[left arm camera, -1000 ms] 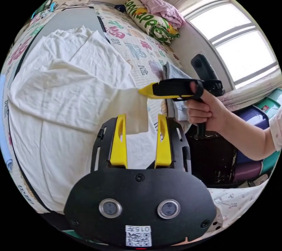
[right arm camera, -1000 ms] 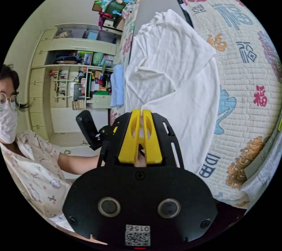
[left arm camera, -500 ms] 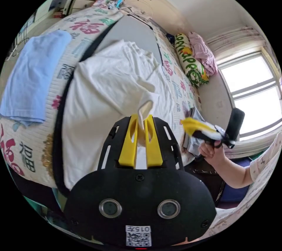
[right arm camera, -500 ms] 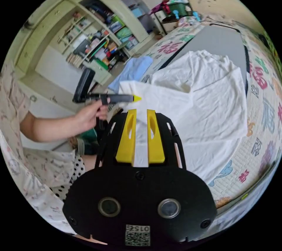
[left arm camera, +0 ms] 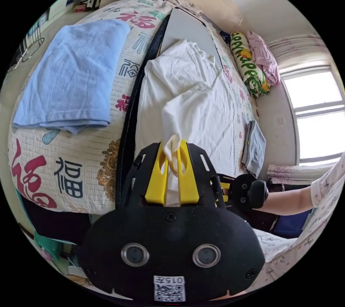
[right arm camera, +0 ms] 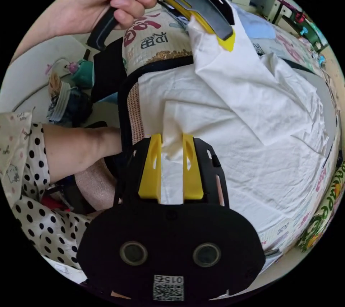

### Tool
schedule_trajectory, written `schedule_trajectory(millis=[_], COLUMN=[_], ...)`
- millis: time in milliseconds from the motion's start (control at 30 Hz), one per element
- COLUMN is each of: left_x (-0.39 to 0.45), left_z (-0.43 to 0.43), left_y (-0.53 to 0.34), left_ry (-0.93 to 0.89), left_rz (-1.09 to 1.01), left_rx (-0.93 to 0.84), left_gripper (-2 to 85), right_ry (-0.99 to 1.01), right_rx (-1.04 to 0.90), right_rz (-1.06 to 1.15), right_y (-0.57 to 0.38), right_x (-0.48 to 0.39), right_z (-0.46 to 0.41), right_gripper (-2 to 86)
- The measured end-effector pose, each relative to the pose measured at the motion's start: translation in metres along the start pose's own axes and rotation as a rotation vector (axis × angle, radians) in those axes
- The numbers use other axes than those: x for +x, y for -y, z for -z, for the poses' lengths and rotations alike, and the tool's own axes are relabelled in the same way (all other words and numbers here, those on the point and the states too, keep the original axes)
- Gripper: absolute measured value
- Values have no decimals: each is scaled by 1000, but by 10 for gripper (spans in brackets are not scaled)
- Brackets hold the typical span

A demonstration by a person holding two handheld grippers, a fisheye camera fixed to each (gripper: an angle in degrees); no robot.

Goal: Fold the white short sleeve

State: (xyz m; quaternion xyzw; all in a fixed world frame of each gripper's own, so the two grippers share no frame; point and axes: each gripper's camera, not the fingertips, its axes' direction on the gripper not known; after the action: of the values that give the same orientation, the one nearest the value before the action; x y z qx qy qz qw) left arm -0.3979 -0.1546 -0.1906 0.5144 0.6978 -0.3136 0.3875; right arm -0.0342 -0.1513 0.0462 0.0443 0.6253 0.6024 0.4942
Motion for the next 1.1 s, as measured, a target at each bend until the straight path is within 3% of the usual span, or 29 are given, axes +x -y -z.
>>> schedule_trajectory(millis=[100,200,367,500,633,700,767,867,933,1033,1100], left_x=[10,18,16,22,33,26,-3,-54,-78,-99,-98], left_z=[5,16,30,45,112,167,240,302,319,319,296], left_y=[1,5,12,29,106,155,219,277,292,269,241], left_ry=[-16,-4,-10,-86,-163,-75,118,337,438,415,340], left_rz=[8,14,61,57,-51,-120,-133,-15,93,264,261], left_rx=[-8,-1,-1,13,101,177,295,439,500,621,632], left_gripper=[23,21,18,17,18,20,26,59,97,118,120], right_ry=[-82,96,405,511,417,305,24,-348,-471,-329,-185], right_rx=[2,16,232,375,623,732,766,743,790,929,897], right_rz=[54,-110,-595,-842,-1029,-1137,-1235,-1439,-1578,-1649,-1625], right_y=[8,17,-8,-35,-91,-135,-192,-257,-292,-332,-336], right_x=[-9,20,99,138,219,267,319,361,372,371,363], right_z=[0,16,62,91,184,242,327,409,434,426,398], right_gripper=[65,18,2,-1,0,1,5,18,47,99,102])
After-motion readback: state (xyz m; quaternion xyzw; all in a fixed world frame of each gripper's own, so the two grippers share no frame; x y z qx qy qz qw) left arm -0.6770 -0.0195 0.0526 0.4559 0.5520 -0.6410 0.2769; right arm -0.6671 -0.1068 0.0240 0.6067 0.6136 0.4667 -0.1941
